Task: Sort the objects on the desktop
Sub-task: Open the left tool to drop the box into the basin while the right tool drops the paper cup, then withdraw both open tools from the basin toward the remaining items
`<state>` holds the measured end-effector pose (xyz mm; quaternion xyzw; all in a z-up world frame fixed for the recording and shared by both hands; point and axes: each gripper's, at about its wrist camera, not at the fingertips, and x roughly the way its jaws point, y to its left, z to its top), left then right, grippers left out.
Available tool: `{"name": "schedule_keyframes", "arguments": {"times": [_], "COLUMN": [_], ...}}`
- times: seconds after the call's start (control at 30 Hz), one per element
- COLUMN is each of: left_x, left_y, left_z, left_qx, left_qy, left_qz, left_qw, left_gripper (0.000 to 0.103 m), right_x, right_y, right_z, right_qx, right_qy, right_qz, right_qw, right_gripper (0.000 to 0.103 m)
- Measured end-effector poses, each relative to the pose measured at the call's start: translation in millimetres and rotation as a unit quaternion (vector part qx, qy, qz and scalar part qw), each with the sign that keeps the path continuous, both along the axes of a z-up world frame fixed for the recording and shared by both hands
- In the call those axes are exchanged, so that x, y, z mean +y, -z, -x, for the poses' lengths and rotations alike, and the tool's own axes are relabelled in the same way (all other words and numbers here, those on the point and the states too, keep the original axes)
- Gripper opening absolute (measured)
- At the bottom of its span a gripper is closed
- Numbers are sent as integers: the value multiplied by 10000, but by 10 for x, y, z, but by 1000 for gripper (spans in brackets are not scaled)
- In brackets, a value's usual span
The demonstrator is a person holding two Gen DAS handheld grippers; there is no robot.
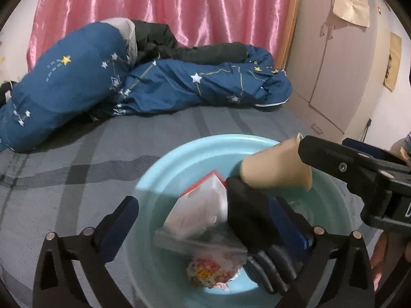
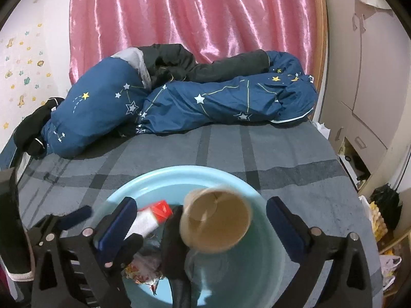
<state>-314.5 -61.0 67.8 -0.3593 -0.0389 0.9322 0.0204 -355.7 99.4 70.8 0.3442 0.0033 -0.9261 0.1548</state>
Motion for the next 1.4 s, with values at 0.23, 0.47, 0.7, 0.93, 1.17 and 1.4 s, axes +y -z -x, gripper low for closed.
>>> {"name": "schedule_keyframes", "arguments": {"times": [0.23,0.47,0.7,0.93,1.17,1.4], "left_x": [20,49,87,166,225,305], "left_y": [-99,-264,-425,-490,-497,-442], "left_z": [-154,-430,-725,-1001,-1280,-1553], "left_qx": [-6,85,210,240,258,287], "left_qy": [-35,-31,-64,13,93,180], "left_qz": [150,200,196,184,126,40], "left_qw": [9999,9998,9996,9995,9995,9994], "left_gripper": [103,103,103,103,103,103], "right_x": [13,79,156,247,409,521], "right_y": [-97,-310,-494,-579,-576,-549], "right_z": [-114,-359,-681,-1022,-1366,-1658], "right_qx": [20,205,323,373,365,419], "right_qy": [8,37,37,1,25,3], "right_qz": [-152,-175,-219,-327,-267,-330], "right_qw": [9999,9996,9992,9988,9990,9986], "right_gripper": [103,103,103,103,103,103]}}
